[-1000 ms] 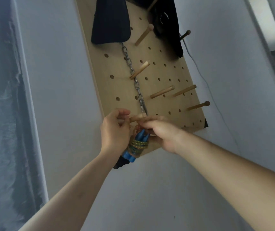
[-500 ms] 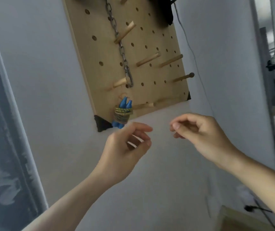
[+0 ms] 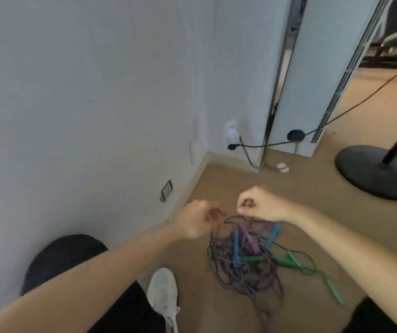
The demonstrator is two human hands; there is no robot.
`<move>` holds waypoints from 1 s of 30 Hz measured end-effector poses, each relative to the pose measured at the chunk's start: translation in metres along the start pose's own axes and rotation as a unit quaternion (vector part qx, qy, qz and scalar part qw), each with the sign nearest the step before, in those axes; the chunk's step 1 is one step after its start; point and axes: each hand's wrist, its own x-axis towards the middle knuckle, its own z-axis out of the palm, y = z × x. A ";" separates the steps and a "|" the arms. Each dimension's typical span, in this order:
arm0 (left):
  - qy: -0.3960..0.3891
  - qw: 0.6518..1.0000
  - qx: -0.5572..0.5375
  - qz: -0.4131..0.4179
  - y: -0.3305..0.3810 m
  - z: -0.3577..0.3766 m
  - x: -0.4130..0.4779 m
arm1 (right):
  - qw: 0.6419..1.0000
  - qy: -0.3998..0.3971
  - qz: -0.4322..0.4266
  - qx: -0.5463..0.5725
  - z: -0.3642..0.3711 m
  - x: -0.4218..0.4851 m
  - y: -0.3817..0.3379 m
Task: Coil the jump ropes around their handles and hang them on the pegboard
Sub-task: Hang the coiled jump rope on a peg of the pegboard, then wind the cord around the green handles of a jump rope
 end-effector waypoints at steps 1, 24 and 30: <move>-0.022 1.000 -0.001 -0.010 -0.006 0.020 0.012 | 0.999 -0.026 0.025 -0.008 0.014 0.002 0.015; -0.170 0.967 0.168 -0.091 -0.142 0.349 0.085 | 0.961 -0.135 0.242 0.015 0.283 -0.018 0.227; -0.112 0.962 0.242 -0.063 -0.163 0.346 0.076 | 0.950 -0.061 0.302 0.052 0.306 -0.031 0.250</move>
